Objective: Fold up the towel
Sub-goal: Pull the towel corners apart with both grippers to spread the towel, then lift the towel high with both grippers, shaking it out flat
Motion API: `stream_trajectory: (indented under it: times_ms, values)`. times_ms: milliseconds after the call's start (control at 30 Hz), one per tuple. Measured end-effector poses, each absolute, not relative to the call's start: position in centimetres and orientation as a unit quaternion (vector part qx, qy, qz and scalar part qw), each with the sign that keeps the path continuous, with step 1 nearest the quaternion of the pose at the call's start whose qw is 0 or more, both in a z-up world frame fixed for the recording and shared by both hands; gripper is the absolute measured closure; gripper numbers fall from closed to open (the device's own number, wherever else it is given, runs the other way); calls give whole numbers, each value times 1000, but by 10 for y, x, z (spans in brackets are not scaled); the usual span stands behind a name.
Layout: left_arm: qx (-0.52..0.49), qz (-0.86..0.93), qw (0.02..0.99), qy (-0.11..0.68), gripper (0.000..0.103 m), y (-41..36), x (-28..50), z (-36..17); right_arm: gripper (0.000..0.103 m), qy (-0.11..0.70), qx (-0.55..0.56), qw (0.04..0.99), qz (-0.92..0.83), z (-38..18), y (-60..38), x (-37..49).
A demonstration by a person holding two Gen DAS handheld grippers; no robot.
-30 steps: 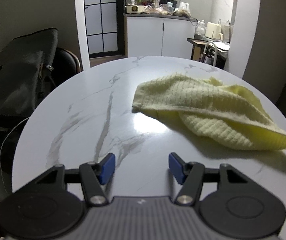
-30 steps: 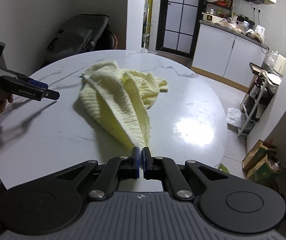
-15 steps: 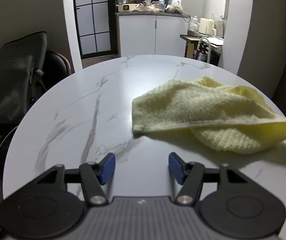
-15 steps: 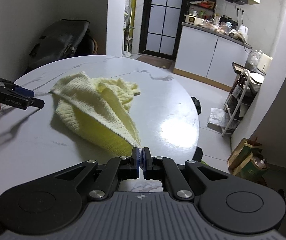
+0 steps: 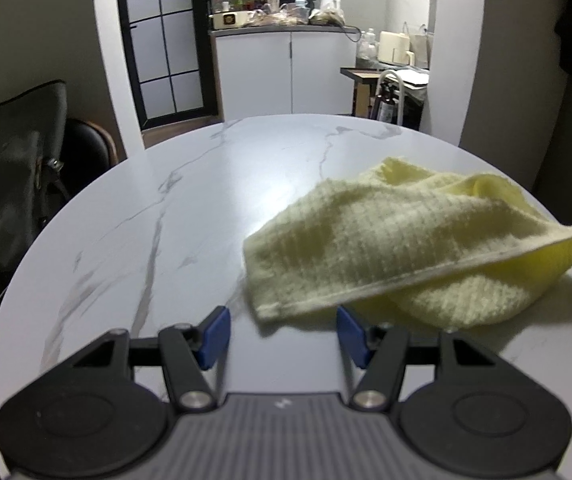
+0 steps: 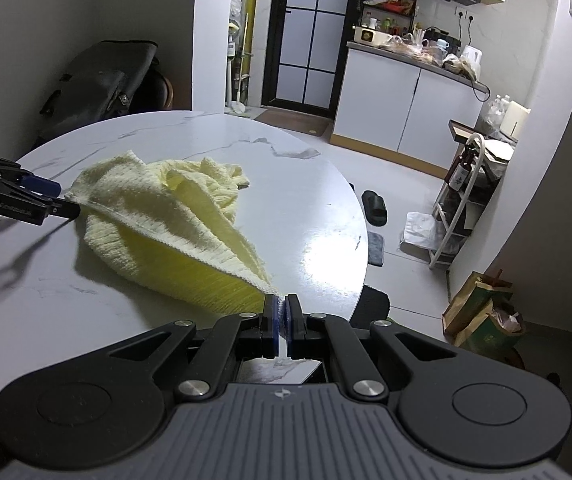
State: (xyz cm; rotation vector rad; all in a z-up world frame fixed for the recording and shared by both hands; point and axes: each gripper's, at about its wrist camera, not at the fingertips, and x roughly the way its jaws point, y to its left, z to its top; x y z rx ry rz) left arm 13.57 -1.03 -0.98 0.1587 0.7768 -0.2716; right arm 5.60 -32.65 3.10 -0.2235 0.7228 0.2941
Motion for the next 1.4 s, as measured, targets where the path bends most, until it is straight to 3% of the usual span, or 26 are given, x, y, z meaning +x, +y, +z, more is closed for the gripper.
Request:
stream_trajectory:
  times_ms: [300,333,400,433,467,1400]
  values:
    - [87,-142,914,370,40,-24,148,-11,99,356,-104,917,146,24,-331,60]
    - [80,-144,914,371,44,-23,148,-11,99,357,-104,917,147,23,-331,61]
    - [68,-144,915,371,67,-21,150,-10,99,358,-102,916,148,22,-331,61]
    - [61,-144,915,372,89,-20,150,-10,99,359,-101,916,148,21,-331,61]
    - [55,-144,915,372,96,-18,151,-10,99,360,-101,916,149,20,-330,61]
    - [24,-98,946,308,96,21,115,56,99,275,-129,935,183,59,-303,62]
